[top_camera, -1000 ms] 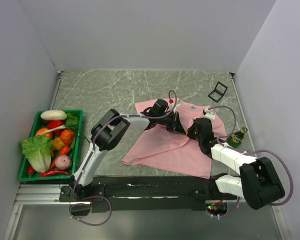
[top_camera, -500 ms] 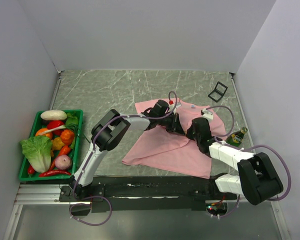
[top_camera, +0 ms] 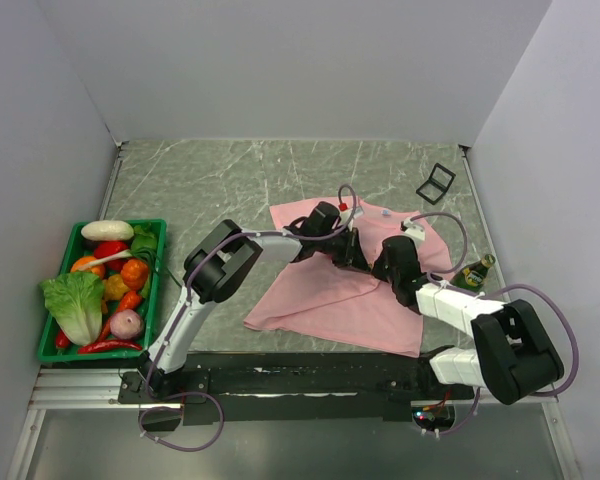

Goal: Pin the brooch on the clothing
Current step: Close the brooch on the flattened clothing.

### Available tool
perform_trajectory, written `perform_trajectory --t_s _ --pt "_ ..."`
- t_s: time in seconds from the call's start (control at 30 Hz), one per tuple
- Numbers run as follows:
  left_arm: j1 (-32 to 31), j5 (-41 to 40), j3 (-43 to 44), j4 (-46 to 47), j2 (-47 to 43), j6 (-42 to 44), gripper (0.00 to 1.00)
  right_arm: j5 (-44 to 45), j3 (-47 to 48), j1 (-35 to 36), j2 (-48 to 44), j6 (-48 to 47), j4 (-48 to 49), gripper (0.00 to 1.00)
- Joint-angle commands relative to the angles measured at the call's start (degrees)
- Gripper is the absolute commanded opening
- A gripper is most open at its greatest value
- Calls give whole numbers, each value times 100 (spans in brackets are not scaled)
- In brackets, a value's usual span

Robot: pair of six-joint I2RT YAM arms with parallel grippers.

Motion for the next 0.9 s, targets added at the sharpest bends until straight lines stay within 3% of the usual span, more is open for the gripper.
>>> perform_trajectory --t_s 0.0,0.87 --pt "-461 638 437 1061 -497 -50 1 -479 113 215 242 228 -82 13" --pt "-707 400 -144 1483 -920 20 1 -304 315 258 725 378 -29 10"
